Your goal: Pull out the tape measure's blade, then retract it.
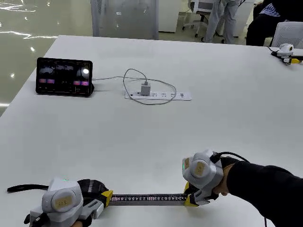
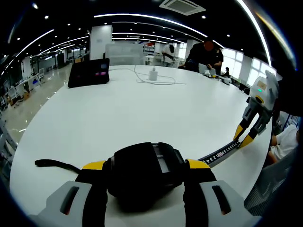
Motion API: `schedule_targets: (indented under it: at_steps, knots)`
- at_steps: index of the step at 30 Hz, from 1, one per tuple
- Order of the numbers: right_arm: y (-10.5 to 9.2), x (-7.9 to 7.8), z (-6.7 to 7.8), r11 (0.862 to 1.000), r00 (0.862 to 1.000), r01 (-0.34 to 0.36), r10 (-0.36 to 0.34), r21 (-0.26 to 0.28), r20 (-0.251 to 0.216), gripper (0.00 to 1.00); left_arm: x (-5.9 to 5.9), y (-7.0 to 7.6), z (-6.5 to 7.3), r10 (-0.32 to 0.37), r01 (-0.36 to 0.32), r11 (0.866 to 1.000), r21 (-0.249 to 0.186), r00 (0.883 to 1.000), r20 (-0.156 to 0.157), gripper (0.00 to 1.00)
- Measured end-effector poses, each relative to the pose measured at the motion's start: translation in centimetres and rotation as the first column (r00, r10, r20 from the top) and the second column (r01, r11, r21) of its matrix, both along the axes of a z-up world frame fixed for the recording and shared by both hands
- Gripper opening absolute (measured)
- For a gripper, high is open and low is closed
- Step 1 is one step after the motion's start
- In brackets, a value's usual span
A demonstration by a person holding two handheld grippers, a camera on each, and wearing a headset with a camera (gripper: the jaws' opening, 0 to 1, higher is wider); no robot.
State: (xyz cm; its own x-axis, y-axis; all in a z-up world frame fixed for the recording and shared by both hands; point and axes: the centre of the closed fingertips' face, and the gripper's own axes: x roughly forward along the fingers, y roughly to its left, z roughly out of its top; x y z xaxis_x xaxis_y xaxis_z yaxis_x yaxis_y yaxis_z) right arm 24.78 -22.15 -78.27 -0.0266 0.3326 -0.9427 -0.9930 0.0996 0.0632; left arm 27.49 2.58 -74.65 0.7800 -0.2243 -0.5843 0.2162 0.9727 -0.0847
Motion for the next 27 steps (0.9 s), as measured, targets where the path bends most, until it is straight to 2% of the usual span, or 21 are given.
schedule_targets:
  at_steps: [13, 19, 22, 27]
  knots:
    - [1.1, -0.2, 0.1, 1.000, 1.000, 0.002, -0.002, 0.006, -0.010, 0.10, 0.0, 0.0, 0.0, -0.004, 0.004, 1.000, -0.001, 1.000, 0.003, 0.60]
    - [2.4, -0.3, 0.1, 0.999, 1.000, 0.008, -0.007, 0.044, -0.015, 0.10, -0.1, 0.0, 0.0, -0.004, 0.004, 1.000, -0.001, 1.000, 0.001, 0.60]
    - [2.5, -0.3, 0.0, 0.999, 0.999, -0.034, 0.034, -0.001, -0.006, 0.10, -0.1, 0.0, 0.0, -0.005, 0.005, 1.000, 0.000, 1.000, 0.000, 0.60]
    - [2.7, -0.4, 0.1, 1.000, 1.000, -0.031, 0.031, -0.003, -0.003, 0.10, 0.0, 0.0, 0.0, -0.004, 0.004, 1.000, -0.002, 1.000, 0.001, 0.60]
